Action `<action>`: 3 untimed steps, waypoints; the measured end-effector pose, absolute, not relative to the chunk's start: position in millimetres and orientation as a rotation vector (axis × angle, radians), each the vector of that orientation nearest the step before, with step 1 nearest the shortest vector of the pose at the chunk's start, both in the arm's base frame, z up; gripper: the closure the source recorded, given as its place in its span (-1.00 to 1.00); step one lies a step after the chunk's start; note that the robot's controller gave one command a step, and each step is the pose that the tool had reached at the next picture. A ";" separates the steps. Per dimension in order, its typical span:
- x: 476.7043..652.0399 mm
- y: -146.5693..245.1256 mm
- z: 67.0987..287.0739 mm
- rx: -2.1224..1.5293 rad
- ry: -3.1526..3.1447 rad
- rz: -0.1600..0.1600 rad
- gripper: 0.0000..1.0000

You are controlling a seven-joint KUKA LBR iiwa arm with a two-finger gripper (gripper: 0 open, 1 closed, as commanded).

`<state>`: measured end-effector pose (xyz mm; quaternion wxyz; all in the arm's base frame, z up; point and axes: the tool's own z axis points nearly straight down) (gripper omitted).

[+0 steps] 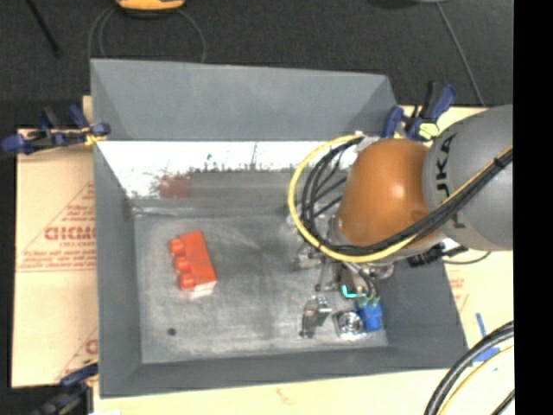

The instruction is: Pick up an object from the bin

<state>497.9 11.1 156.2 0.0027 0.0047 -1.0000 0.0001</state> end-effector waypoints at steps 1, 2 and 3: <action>490.9 -61.0 84.5 0.356 -3.120 0.004 -1.00; 501.3 -153.8 74.0 0.373 -3.132 0.004 -1.00; 503.0 -151.5 75.9 0.376 -3.135 0.005 1.00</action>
Offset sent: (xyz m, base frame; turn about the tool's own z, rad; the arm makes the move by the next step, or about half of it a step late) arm -0.0065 -0.0687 -0.0703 -0.2224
